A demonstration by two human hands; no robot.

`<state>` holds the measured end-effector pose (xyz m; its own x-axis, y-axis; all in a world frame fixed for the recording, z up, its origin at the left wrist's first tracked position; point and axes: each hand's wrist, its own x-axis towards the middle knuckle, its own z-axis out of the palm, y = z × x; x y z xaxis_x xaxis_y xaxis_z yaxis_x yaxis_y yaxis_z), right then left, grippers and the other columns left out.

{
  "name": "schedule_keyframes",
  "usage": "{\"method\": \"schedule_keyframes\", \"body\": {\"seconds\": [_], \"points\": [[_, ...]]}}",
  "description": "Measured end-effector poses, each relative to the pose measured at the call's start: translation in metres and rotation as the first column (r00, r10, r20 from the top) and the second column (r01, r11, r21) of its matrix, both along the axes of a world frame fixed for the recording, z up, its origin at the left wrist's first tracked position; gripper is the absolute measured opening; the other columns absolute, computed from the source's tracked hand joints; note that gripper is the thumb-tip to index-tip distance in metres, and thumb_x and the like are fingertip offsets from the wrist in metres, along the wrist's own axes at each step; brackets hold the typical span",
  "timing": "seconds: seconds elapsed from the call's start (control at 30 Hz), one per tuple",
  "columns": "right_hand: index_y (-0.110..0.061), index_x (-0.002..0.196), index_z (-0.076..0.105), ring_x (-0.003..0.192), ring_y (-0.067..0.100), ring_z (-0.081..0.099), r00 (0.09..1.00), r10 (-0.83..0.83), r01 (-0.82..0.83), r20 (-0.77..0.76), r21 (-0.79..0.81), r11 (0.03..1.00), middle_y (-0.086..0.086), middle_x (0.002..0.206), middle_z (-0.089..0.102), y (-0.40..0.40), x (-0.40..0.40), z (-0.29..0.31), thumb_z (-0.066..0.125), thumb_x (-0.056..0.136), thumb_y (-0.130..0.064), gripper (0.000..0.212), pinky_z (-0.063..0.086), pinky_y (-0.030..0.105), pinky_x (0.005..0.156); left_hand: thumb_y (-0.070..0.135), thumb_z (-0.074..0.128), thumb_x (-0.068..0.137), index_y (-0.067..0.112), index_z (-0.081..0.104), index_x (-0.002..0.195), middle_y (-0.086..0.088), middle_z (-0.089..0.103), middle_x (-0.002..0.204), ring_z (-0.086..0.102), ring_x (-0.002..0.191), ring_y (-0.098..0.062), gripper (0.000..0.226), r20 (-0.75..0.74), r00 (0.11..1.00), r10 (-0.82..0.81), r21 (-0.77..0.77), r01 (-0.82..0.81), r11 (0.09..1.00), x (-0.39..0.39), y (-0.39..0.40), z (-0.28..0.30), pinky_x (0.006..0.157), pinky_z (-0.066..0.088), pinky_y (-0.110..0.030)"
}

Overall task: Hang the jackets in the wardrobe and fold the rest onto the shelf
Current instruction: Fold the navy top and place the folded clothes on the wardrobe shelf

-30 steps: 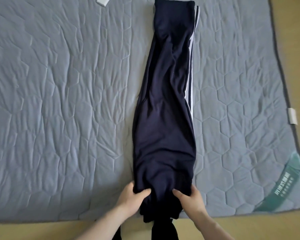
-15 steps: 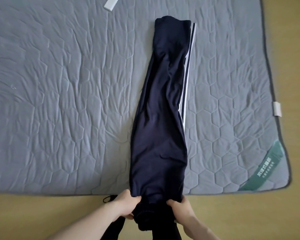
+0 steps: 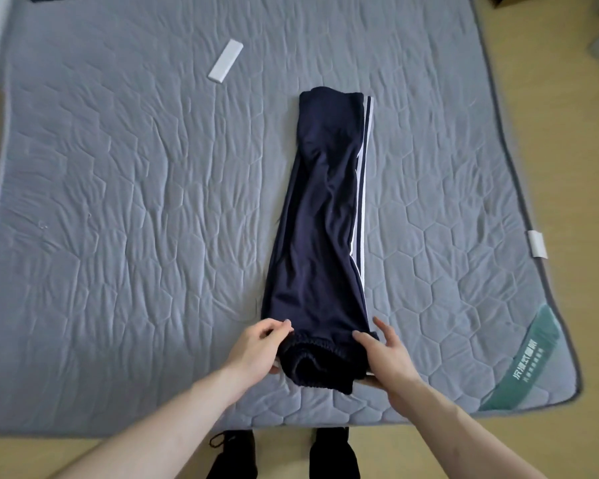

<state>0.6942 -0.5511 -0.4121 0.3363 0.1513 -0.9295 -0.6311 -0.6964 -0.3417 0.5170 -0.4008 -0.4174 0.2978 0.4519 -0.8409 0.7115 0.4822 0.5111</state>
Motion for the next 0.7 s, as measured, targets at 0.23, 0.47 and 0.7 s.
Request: {"method": "schedule_keyframes", "body": {"seconds": [0.23, 0.47, 0.7], "points": [[-0.016, 0.104, 0.069, 0.073, 0.021, 0.065, 0.991, -0.134, 0.135, -0.029, 0.080, 0.988, 0.005, 0.096, 0.066, 0.072, 0.068, 0.014, 0.061, 0.098, -0.054, 0.040, 0.058, 0.028, 0.054, 0.047, 0.061, 0.098, 0.025, 0.073, 0.106, 0.006, 0.078, 0.085, 0.077, 0.071, -0.014, 0.027, 0.141, 0.968, 0.208, -0.093, -0.196, 0.976, 0.070, 0.083, 0.005, 0.056, 0.057, -0.027], [-0.030, 0.137, 0.052, 0.090, 0.027, 0.080, 0.982, -0.185, 0.190, -0.045, 0.297, 0.936, 0.002, 0.119, 0.075, 0.135, 0.118, 0.008, 0.049, 0.101, -0.064, 0.049, 0.062, 0.032, 0.059, 0.036, 0.056, 0.102, 0.018, 0.062, 0.130, -0.004, 0.073, 0.111, 0.078, 0.087, -0.020, 0.034, 0.252, 0.913, 0.320, -0.071, -0.312, 0.947, 0.131, 0.148, 0.000, 0.058, 0.060, -0.032], [-0.022, 0.161, 0.031, 0.118, 0.027, 0.066, 0.920, 0.232, -0.211, 0.316, -0.100, 0.972, 0.003, 0.136, 0.064, 0.116, 0.106, -0.066, 0.071, 0.093, -0.041, 0.081, 0.051, 0.040, 0.105, 0.023, 0.069, 0.093, 0.013, 0.046, 0.150, -0.010, 0.058, 0.144, 0.060, 0.125, -0.028, 0.063, -0.110, 0.992, 0.054, 0.178, -0.034, 0.983, 0.107, 0.138, -0.066, 0.106, 0.050, -0.043]]}}
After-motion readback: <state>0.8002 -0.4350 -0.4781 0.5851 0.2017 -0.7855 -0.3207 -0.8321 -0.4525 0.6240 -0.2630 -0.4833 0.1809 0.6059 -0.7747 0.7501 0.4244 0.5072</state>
